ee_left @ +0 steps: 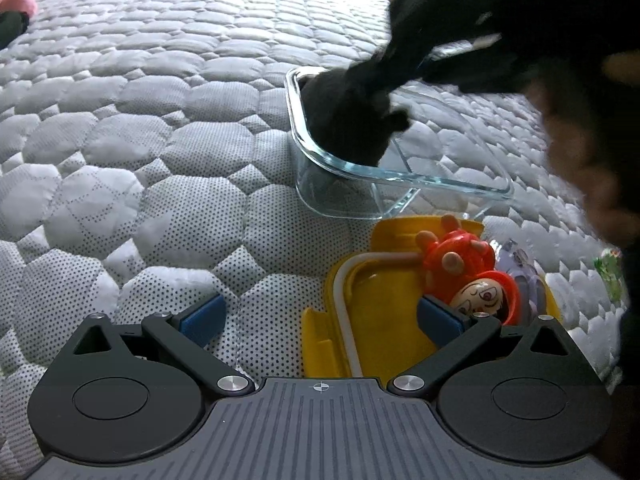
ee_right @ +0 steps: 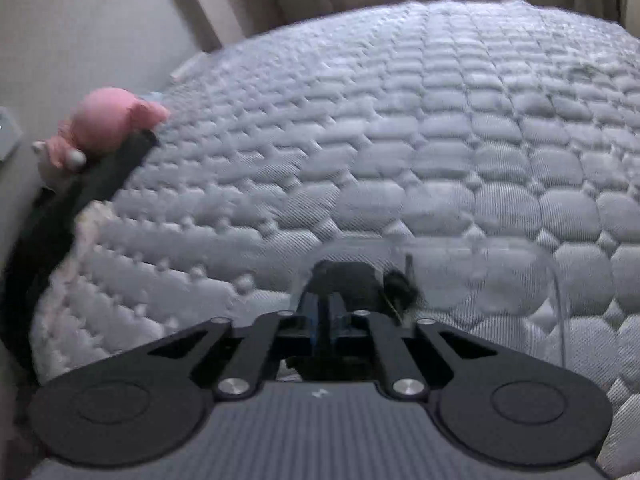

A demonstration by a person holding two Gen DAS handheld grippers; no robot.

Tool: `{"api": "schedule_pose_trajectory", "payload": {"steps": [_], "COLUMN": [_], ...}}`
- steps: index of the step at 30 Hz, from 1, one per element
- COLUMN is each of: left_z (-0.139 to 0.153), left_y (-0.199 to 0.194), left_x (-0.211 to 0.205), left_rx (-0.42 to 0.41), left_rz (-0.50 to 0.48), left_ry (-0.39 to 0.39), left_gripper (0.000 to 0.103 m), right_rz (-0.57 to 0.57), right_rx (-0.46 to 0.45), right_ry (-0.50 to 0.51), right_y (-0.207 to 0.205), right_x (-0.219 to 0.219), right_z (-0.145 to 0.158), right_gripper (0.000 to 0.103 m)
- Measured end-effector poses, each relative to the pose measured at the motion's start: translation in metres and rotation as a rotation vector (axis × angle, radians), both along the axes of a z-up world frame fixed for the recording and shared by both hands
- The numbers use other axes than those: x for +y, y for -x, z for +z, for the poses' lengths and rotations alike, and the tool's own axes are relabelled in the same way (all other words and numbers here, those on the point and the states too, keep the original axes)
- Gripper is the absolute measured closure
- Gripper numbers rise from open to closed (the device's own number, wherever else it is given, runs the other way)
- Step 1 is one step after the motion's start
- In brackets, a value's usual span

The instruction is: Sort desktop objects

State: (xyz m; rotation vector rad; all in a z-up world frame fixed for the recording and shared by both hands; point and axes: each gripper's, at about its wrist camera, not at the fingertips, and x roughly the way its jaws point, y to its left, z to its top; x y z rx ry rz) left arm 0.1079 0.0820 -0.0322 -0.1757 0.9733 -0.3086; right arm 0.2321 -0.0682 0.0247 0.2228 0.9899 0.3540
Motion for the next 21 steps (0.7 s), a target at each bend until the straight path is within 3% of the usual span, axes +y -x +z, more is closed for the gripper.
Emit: {"api": "schedule_pose_trajectory", "payload": {"steps": [6, 7, 8, 9, 11, 13, 15, 17, 19, 21], "left_z": [-0.002, -0.002, -0.002, -0.003, -0.004, -0.004, -0.002, -0.001, 0.001, 0.003], "left_y": [-0.001, -0.001, -0.001, -0.001, -0.002, -0.002, -0.001, -0.002, -0.002, -0.001], "left_x": [0.001, 0.001, 0.001, 0.002, 0.001, 0.001, 0.001, 0.002, 0.001, -0.003], "left_rx": [0.004, 0.004, 0.004, 0.004, 0.006, 0.005, 0.006, 0.011, 0.021, 0.033], "left_rz": [0.001, 0.000, 0.001, 0.001, 0.001, -0.001, -0.001, 0.003, 0.006, 0.003], "left_ry": [0.004, 0.003, 0.004, 0.005, 0.002, -0.003, 0.000, 0.004, 0.002, -0.009], "left_gripper": [0.000, 0.000, 0.000, 0.000, 0.000, 0.000, 0.000, 0.000, 0.000, 0.000], "right_rz": [-0.038, -0.041, -0.045, -0.048, -0.054, -0.060, -0.066, -0.072, -0.078, -0.069], "right_rx": [0.125, 0.101, 0.077, 0.054, 0.006, -0.041, -0.088, -0.135, -0.181, -0.194], "right_ry": [-0.293, -0.270, -0.248, -0.226, -0.181, -0.136, -0.091, -0.046, 0.000, 0.075], "right_y": [-0.023, -0.017, -0.011, -0.004, 0.008, 0.021, 0.033, 0.046, 0.058, 0.076], "right_x": [-0.042, -0.044, -0.046, -0.047, -0.051, -0.054, -0.058, -0.062, -0.065, -0.071], "right_z": [-0.026, -0.023, -0.020, -0.017, -0.011, -0.006, 0.000, 0.006, 0.011, 0.011], "right_gripper": [0.103, 0.101, 0.090, 0.071, 0.060, 0.061, 0.072, 0.072, 0.071, 0.056]}}
